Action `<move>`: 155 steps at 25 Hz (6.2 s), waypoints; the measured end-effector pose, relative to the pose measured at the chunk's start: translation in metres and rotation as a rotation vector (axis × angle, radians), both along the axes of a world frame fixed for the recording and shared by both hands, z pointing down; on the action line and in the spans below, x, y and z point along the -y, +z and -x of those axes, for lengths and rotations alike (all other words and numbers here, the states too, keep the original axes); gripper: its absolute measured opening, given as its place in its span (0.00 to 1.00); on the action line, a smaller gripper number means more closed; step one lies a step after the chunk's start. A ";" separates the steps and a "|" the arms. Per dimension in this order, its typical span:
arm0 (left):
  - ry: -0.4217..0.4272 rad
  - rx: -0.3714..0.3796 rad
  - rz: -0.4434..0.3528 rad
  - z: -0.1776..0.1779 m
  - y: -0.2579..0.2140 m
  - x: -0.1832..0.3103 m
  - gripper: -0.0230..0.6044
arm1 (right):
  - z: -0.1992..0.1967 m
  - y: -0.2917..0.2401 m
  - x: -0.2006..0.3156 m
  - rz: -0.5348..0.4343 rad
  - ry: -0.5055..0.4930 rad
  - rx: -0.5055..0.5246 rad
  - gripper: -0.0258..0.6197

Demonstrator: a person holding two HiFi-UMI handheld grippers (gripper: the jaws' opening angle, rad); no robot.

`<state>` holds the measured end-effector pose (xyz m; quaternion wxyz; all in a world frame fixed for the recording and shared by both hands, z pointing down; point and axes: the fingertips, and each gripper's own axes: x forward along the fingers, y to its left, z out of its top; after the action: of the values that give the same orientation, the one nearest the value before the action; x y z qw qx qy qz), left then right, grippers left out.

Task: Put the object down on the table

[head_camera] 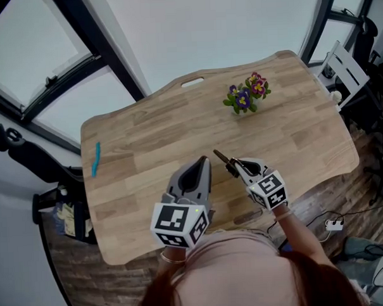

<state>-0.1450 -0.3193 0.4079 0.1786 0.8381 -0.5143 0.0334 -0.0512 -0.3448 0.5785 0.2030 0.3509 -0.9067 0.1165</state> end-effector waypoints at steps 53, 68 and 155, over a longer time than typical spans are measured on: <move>-0.005 -0.033 0.051 0.007 0.012 0.006 0.04 | 0.011 0.067 0.024 0.037 0.000 -0.170 0.04; 0.001 -0.026 0.066 0.004 0.016 0.003 0.04 | 0.016 0.070 0.022 0.048 -0.003 -0.146 0.08; -0.083 0.075 -0.045 -0.022 -0.024 -0.068 0.04 | -0.046 -0.118 -0.053 -0.131 0.159 0.202 0.04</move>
<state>-0.1229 -0.2518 0.3835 0.1415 0.8181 -0.5555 0.0460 -0.0055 -0.2922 0.4609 0.0776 0.4208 -0.8974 0.1076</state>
